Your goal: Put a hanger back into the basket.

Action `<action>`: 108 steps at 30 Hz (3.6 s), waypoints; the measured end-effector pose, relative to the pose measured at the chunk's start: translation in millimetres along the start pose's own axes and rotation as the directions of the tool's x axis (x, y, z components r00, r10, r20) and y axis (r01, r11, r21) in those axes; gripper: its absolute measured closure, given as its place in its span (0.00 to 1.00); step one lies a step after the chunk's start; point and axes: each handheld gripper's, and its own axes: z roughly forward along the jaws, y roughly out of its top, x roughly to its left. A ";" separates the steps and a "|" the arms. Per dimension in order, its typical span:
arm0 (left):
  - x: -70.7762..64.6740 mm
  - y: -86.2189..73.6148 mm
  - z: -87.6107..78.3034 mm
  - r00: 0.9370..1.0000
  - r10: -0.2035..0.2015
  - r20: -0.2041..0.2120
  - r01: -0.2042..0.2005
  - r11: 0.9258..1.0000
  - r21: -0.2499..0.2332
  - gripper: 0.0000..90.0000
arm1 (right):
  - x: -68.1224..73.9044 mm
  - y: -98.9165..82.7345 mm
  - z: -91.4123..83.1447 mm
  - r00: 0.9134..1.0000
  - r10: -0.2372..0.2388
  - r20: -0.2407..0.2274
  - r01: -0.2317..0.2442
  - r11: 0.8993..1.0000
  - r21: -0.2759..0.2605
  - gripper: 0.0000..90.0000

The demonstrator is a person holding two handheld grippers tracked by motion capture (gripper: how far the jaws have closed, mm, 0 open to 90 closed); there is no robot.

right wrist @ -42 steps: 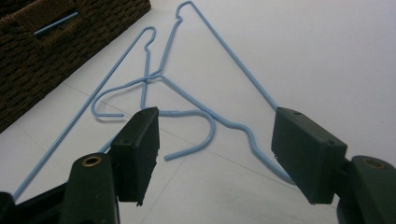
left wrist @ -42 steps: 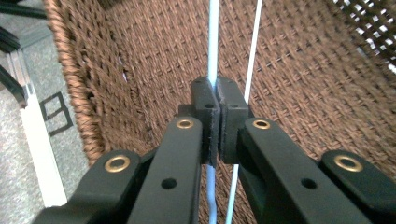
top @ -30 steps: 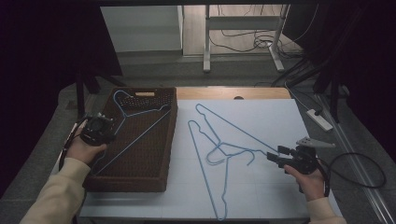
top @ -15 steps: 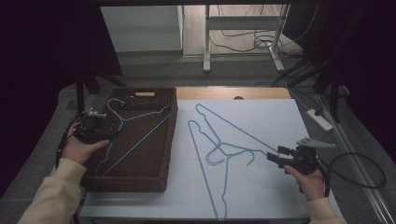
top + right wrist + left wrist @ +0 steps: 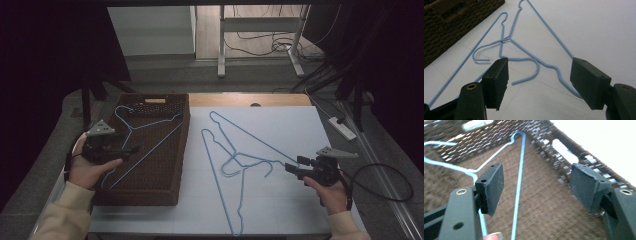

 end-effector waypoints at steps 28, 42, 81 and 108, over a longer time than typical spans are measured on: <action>-60.0 -7.0 26.9 0.987 0.021 0.158 -0.011 0.998 -0.066 0.30 | 19.4 3.4 7.0 0.993 -0.114 0.044 0.112 0.993 0.032 0.33; -75.2 -4.8 20.1 0.983 0.049 0.175 -0.038 0.997 -0.066 0.30 | 24.1 4.6 6.4 0.991 -0.128 0.049 0.126 0.991 0.031 0.34; -97.6 -11.0 21.7 0.969 0.096 0.227 -0.086 0.995 -0.055 0.30 | 52.3 18.2 27.3 0.977 -0.211 0.011 0.208 0.969 0.134 0.30; -102.9 -12.6 26.2 0.962 0.104 0.252 -0.096 0.994 -0.044 0.31 | 59.0 55.9 74.9 0.957 -0.289 -0.038 0.287 0.915 0.283 0.30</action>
